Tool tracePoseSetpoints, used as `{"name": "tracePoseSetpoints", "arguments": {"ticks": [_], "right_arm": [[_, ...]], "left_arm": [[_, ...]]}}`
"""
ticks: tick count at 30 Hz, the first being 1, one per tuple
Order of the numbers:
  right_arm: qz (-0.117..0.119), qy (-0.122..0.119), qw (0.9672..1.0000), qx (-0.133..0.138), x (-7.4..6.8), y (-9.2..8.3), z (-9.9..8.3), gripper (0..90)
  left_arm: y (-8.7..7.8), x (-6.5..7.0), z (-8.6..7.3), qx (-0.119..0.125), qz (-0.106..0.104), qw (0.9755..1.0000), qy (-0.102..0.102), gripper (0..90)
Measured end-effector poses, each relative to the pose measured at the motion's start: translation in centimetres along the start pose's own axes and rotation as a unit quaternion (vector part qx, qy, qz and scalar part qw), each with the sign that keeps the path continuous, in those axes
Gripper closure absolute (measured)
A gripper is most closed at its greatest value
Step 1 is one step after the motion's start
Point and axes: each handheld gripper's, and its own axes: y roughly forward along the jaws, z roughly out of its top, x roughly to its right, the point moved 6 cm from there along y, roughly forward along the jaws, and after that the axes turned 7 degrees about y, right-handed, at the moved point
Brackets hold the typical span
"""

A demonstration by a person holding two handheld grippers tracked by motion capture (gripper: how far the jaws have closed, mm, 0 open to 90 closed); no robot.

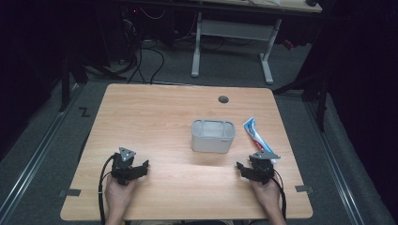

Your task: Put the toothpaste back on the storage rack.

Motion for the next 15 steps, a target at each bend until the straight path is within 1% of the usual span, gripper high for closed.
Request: {"name": "tracePoseSetpoints", "arguments": {"ticks": [5,10,15], "right_arm": [[0.000,0.000,1.0000,0.000,-0.01,0.00,0.00,35.6],[0.002,0.005,1.0000,-0.001,-0.02,-0.05,-0.03,36.2],[-0.001,0.006,1.0000,-0.001,-0.07,-0.12,-0.10,36.2]], "left_arm": [[0.00,0.00,0.00,0.000,0.000,1.0000,0.000,24.6],[0.00,0.00,-0.01,-0.001,-0.002,1.0000,0.001,24.4],[0.00,0.01,0.00,-0.001,-0.003,1.0000,0.001,23.6]]}}
